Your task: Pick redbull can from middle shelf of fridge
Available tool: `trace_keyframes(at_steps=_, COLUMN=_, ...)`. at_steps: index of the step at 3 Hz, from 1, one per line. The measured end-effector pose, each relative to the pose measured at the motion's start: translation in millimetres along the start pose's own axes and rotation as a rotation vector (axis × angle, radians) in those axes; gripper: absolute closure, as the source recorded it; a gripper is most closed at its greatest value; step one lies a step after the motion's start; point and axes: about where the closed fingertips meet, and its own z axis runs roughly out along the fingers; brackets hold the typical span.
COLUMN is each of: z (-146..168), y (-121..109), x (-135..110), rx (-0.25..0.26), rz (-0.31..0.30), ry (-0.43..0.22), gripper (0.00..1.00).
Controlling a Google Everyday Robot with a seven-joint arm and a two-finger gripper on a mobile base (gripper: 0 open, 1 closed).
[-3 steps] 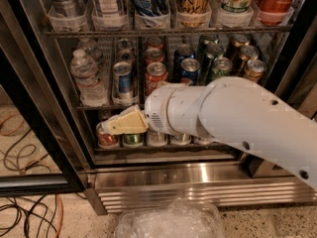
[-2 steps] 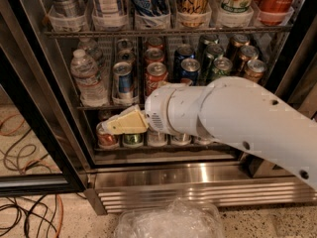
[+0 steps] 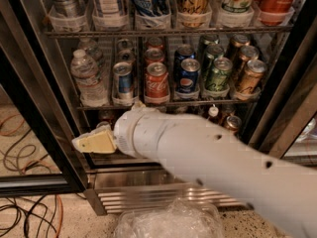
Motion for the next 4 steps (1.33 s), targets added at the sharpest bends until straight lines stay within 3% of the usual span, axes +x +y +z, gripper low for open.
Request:
trace_keyframes(at_steps=1, z=-5.3, y=6.5, x=28.0, rx=0.103, rz=0.091, ry=-0.017, gripper=0.00)
trace_keyframes(at_steps=2, z=-23.9, y=4.5, x=59.6, rx=0.241, rz=0.154, ry=-0.048, gripper=0.00)
trace_keyframes(at_steps=3, z=-22.1, y=3.6, x=51.1, rx=0.283, rz=0.188, ry=-0.094, gripper=0.00)
trace_keyframes(at_steps=4, z=-22.4, y=3.1, x=50.9, rx=0.284, rz=0.188, ry=-0.094, gripper=0.00)
